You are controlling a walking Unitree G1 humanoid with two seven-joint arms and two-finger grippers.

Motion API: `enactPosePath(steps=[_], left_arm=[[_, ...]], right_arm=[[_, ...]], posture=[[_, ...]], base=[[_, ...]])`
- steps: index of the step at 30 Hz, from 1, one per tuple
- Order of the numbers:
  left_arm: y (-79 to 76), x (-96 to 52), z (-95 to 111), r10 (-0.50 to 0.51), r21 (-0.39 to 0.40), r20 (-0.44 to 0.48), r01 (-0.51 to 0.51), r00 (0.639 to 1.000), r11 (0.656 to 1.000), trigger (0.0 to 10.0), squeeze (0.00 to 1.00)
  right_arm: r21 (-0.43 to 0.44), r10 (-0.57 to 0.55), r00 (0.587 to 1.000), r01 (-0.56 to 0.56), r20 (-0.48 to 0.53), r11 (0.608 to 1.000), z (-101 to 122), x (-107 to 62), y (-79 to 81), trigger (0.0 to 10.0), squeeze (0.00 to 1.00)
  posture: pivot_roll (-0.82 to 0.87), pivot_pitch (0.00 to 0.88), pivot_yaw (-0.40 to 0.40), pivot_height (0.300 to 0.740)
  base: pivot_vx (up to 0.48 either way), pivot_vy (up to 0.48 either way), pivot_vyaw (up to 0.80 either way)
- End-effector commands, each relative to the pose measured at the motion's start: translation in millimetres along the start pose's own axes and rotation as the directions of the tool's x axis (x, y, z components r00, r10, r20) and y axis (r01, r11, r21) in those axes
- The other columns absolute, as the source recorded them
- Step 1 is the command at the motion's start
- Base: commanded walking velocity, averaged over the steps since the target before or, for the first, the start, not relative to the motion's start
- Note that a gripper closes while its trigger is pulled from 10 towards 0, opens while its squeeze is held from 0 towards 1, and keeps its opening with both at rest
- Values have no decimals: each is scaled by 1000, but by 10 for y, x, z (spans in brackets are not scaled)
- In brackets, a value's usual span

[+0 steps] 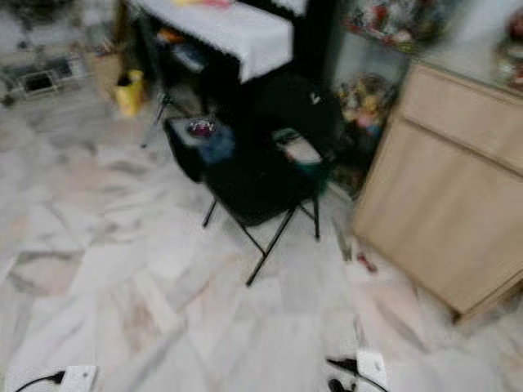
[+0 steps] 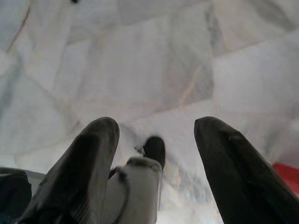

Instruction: Hang keys on a hook

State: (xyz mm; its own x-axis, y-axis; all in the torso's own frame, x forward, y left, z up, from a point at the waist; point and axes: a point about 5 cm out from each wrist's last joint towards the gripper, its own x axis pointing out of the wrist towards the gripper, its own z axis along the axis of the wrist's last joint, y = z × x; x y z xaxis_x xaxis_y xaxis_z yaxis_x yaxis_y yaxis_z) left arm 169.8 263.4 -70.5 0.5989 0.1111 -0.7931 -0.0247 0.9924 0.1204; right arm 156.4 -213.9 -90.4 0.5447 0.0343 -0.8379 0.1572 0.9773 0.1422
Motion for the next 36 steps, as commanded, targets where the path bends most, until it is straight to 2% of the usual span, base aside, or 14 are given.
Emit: enactPosePath(steps=[1,4,9,11,22,28,36], left_arm=[[91,-46,-124,14,33,-45,-12,999,999,10000,0],[117,-46,-102,15,48,-40,-13,999,999,10000,0],[113,-39,-69,12,54,-30,-10,999,998,10000,0],[88,-33,-64,1,54,-27,0,1000,999,10000,0],[1,-34,-135,-15,48,-41,17,999,999,10000,0],[-8,-38,-156,-13,19,-38,13,999,1000,10000,0],[-8,-40,-158,-18,41,-40,19,999,999,10000,0]], right_arm=[[26,12,1000,-13,9,1000,9,25,93,10000,0],[46,6,1000,-7,14,999,12,34,125,10000,0],[157,-38,999,33,30,987,16,37,116,10000,0],[174,-53,998,47,30,984,19,33,88,10000,0],[139,-78,997,76,15,987,-10,-11,-66,10000,0],[116,-67,998,64,17,991,-14,-19,-80,10000,0],[107,-60,998,57,22,993,-17,-19,-74,10000,0]], posture=[[166,0,46,740],[152,0,56,740],[141,0,56,740],[146,0,50,740],[153,0,-6,740],[159,0,-18,740],[155,0,-17,740]], base=[[0,0,-750],[0,0,-750],[0,0,-744],[0,0,-744],[0,-23,-741],[0,-234,-739],[0,0,-738]])
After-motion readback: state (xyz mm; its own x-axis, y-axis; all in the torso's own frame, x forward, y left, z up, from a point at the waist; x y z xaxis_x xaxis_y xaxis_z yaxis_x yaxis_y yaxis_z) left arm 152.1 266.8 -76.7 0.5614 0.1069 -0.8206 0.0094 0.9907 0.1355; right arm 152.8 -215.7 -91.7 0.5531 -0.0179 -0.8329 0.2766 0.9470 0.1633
